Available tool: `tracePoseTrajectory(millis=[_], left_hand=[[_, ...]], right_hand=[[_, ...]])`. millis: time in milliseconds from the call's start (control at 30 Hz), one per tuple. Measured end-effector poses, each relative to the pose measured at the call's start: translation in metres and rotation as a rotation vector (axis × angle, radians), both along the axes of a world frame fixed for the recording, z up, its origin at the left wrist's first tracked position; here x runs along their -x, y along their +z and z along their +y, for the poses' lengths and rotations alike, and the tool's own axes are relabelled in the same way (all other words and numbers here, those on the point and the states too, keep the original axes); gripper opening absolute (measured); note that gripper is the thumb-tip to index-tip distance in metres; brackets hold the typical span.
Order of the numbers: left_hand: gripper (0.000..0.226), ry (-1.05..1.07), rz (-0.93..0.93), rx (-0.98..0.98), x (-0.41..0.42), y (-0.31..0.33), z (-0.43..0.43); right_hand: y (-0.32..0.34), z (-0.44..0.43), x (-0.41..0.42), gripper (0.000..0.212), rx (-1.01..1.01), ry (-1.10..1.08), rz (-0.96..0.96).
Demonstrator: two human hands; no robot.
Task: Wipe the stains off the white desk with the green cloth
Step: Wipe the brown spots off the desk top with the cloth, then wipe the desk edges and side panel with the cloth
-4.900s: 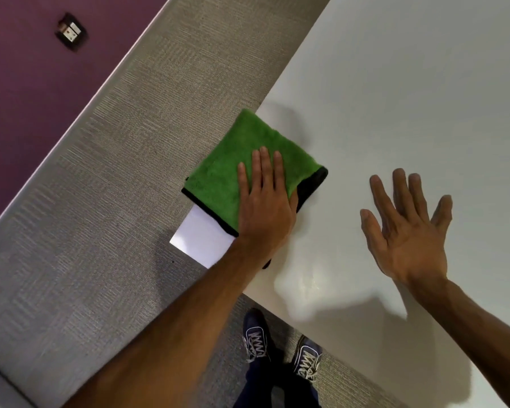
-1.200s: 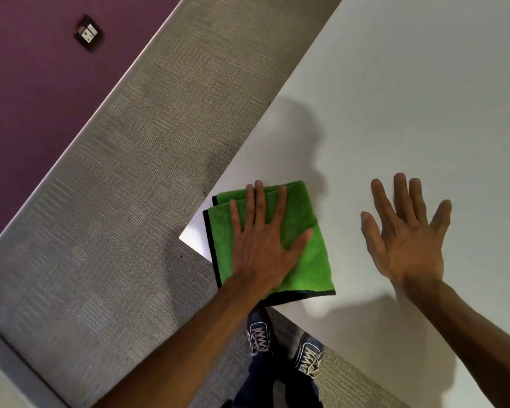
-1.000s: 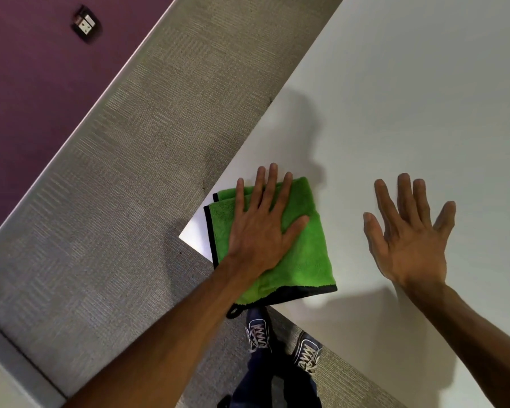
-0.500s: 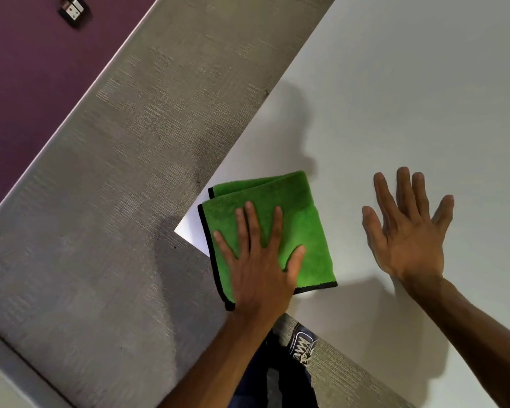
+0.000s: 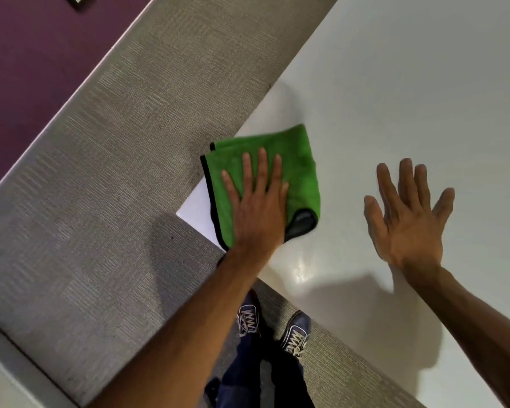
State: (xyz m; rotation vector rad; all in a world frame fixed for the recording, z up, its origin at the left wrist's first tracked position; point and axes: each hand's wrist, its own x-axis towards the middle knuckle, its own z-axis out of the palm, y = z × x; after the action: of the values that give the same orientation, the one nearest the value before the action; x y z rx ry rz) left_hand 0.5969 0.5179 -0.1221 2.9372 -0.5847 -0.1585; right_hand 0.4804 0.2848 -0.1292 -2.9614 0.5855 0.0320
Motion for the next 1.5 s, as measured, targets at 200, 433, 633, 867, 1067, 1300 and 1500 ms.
tracePoseTrajectory(millis=[200, 433, 633, 867, 1067, 1300, 1500], left_hand=[[0.055, -0.015, -0.036, -0.016, -0.052, -0.004, -0.013], [0.063, 0.013, -0.036, 0.023, -0.030, 0.000, -0.010], [0.068, -0.013, -0.030, 0.110, 0.031, 0.005, 0.016], [0.065, -0.113, -0.098, 0.042, 0.034, -0.003, 0.037], [0.054, -0.083, -0.177, 0.089, 0.036, -0.009, 0.064], [0.058, 0.015, -0.090, 0.072, 0.059, 0.000, 0.067], [0.058, 0.064, -0.073, 0.120, 0.073, 0.013, 0.064]], right_hand=[[0.004, 0.002, -0.002, 0.068, -0.080, -0.012, 0.017], [0.012, 0.008, -0.001, 0.066, -0.095, -0.044, 0.048], [0.010, 0.011, 0.000, 0.061, -0.063, -0.031, 0.017], [0.044, 0.054, -0.059, 0.034, -0.097, -0.055, -0.356], [0.057, 0.142, -0.146, 0.066, -0.290, 0.528, -0.152], [0.016, 0.177, -0.152, 0.070, -0.040, 0.492, 0.105], [0.017, 0.170, -0.141, 0.067, -0.048, 0.566, 0.087]])
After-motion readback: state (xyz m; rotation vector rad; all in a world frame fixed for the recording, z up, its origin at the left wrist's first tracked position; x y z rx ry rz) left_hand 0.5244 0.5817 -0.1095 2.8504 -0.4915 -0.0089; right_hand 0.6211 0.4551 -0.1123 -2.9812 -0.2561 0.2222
